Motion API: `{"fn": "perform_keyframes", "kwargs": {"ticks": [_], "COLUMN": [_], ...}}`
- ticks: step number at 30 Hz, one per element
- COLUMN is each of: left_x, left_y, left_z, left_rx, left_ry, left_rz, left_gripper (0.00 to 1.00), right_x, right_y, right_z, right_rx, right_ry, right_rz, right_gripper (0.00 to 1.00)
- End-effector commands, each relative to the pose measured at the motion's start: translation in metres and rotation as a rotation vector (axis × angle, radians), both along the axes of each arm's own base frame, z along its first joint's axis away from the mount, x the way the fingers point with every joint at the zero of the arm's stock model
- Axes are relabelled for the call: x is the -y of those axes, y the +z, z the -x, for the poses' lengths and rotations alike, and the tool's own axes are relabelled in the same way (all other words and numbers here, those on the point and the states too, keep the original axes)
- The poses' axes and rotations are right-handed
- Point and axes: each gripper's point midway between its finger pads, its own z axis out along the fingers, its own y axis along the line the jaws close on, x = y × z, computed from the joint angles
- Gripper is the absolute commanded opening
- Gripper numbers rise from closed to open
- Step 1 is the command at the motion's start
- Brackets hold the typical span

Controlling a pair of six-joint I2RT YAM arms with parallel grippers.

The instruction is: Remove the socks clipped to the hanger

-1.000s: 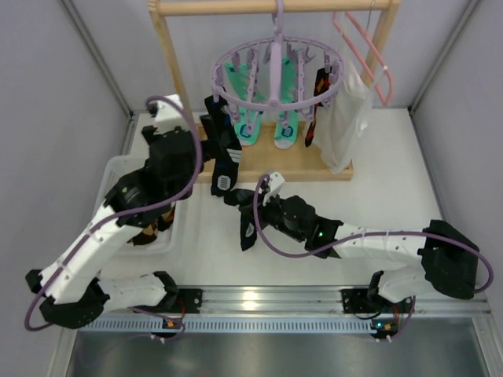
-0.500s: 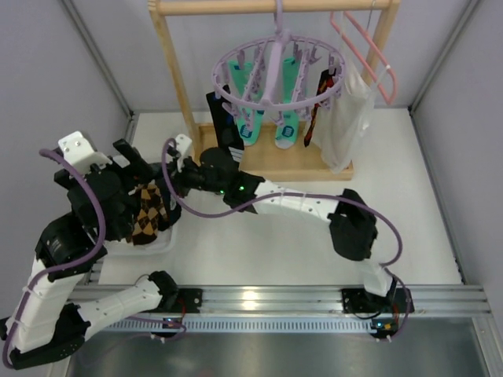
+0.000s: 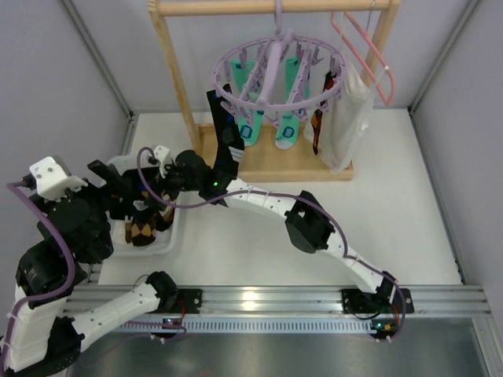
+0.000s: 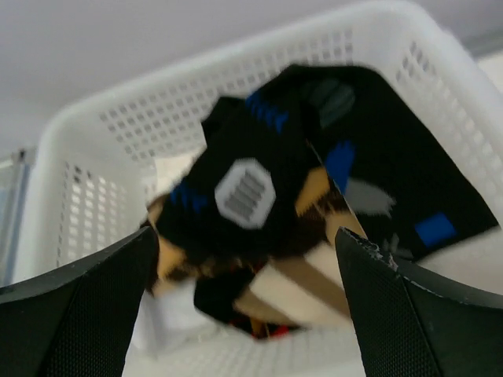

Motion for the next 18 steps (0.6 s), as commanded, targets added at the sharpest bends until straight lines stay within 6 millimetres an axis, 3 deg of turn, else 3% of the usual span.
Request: {"fn": "perform_keyframes", "kwargs": {"ticks": [1,5,6,8,9,10,11,12,14,15,16,18], "left_x": [0.02,0.045,0.051,0.075,0.086,0.098,0.112,0.139,0.174,0.188,0.199,0.22], "left_y": [-0.011,-0.018,-0.021,-0.032,-0.045,-0.05,-0.058,-0.073,-0.093,-0.101,-0.11,-0.126], "left_z": [-0.009,-0.02,-0.023,-0.033,-0.039,-0.046,-0.053,-0.061,-0.071,-0.075,-0.082,-0.093], "left_rx": [-0.03,-0.045,-0.05,-0.083,-0.115,-0.123,-0.141,-0.167,-0.211,-0.231,-0.228,-0.255], "left_ry": [-0.096,-0.187,-0.206,-0.275,-0.298,-0.326,-0.354,-0.443,-0.547,-0.59,-0.6,-0.653], "left_rz": [-0.008,0.027,0.037,0.053,0.042,0.051,0.063,0.083,0.107,0.119,0.129,0.106], "left_gripper": [0.99,0.99,0.99,0.99,0.99,0.99,0.99,0.99,0.99,0.99,0.99,0.99], "right_x": [0.035,0.08,0.104,0.129,0.151,0.17,0.184,0.212,0.241,0.259,0.278,0.313], "right_y": [0.065,0.085,0.082,0.09,0.12,0.09,0.086,0.077,0.067,0.084,0.055,0.04], "right_z": [-0.008,-0.008,-0.001,0.001,0.011,0.014,0.017,0.024,0.029,0.036,0.042,0.057], "right_rx": [0.091,0.112,0.102,0.111,0.124,0.083,0.07,0.054,0.04,0.052,0.02,0.002], "right_ry": [-0.046,-0.133,-0.151,-0.195,-0.206,-0.224,-0.242,-0.271,-0.323,-0.344,-0.368,-0.412], "right_rz": [-0.026,-0.014,0.008,-0.025,-0.079,-0.04,-0.033,-0.013,0.006,-0.027,0.024,0.047], "right_gripper": [0.92,0.92,0.93,0.94,0.96,0.97,0.98,0.99,0.99,1.0,0.99,1.0]}}
